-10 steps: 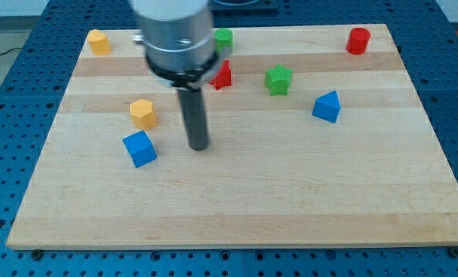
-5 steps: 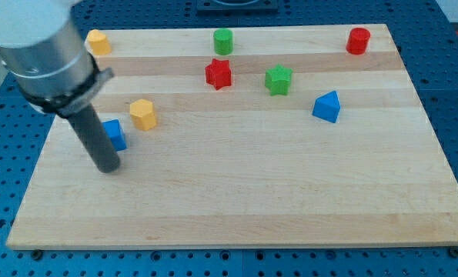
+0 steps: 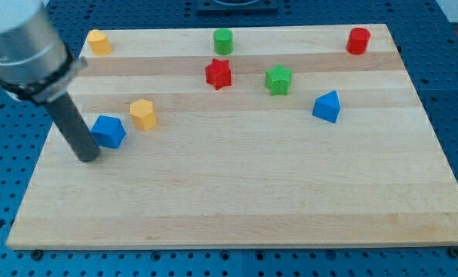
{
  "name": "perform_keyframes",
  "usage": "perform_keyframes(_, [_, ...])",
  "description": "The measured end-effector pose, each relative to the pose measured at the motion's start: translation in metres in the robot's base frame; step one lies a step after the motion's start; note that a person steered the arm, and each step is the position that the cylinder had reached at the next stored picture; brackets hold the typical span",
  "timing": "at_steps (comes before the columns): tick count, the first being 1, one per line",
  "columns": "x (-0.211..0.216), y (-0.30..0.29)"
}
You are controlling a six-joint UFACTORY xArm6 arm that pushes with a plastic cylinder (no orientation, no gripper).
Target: Place the blue cube to the left of the yellow hexagon
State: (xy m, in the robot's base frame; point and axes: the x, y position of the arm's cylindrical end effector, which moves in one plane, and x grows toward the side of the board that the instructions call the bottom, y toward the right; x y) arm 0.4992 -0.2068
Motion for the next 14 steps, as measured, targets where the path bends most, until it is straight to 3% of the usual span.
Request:
perform_keyframes(1, [-0.004,0.038])
perform_keyframes(2, [-0.034,0.039])
perform_keyframes(4, [-0.059,0.005])
perform_keyframes(6, [-0.014,0.058])
perform_keyframes(8, [-0.013,-0.035])
perform_keyframes(9, [-0.033,-0.052])
perform_keyframes(10, [-0.046,-0.052])
perform_keyframes(12, [-0.02,-0.016])
perform_keyframes(14, [-0.057,-0.041])
